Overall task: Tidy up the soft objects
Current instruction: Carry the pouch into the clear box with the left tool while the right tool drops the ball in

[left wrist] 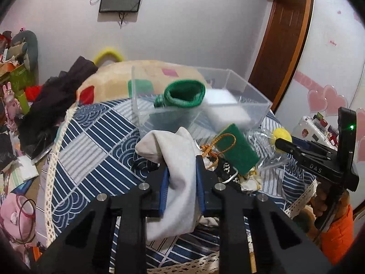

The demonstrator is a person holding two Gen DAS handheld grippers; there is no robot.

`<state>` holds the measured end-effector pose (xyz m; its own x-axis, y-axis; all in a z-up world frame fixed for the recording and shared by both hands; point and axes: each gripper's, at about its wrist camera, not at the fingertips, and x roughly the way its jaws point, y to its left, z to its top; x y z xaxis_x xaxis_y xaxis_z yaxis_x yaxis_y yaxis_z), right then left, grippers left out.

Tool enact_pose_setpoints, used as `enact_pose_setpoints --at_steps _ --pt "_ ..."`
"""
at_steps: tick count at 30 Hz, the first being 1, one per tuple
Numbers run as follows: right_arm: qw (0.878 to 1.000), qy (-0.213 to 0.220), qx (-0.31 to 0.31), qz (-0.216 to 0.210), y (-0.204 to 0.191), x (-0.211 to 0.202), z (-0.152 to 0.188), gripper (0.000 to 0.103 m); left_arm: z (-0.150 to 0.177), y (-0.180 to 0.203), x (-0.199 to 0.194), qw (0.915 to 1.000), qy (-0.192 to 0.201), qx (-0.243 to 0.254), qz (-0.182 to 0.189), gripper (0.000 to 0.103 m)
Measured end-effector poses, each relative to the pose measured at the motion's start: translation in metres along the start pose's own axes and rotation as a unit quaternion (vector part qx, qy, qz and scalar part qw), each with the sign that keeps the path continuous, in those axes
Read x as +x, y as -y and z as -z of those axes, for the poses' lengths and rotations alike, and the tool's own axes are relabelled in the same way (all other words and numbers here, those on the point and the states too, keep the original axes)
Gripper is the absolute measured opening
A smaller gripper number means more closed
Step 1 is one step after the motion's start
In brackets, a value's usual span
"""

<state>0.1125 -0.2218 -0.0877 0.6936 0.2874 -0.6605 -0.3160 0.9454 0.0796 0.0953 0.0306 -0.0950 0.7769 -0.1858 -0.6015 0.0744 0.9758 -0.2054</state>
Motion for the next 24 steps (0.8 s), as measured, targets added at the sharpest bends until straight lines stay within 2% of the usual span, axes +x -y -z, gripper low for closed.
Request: enact_pose_setpoints --at_steps 3,9,11,14,18,24 --pt "1.000 0.004 -0.014 0.010 -0.005 -0.004 -0.003 0.044 -0.003 -0.001 -0.006 1.0000 0.005 -0.004 0.000 0.021" --pt "0.999 -0.033 -0.012 0.019 -0.004 0.011 0.004 0.045 -0.008 0.001 -0.012 0.9999 0.012 -0.005 -0.001 0.021" --pt "0.999 -0.039 -0.004 0.022 0.000 0.008 0.007 0.048 -0.009 0.001 -0.014 0.9999 0.015 -0.005 -0.001 0.021" --pt "0.999 -0.035 0.010 0.028 0.010 0.000 0.009 0.053 -0.013 0.001 -0.018 0.9998 0.022 -0.005 -0.001 0.021" --pt "0.999 -0.029 0.021 0.033 0.018 -0.005 0.009 0.053 -0.017 0.004 -0.022 0.9995 0.030 -0.003 -0.003 0.021" --pt "0.999 -0.048 0.021 -0.002 0.012 0.013 0.008 0.052 -0.029 0.005 -0.031 0.9986 0.053 0.000 -0.010 0.021"
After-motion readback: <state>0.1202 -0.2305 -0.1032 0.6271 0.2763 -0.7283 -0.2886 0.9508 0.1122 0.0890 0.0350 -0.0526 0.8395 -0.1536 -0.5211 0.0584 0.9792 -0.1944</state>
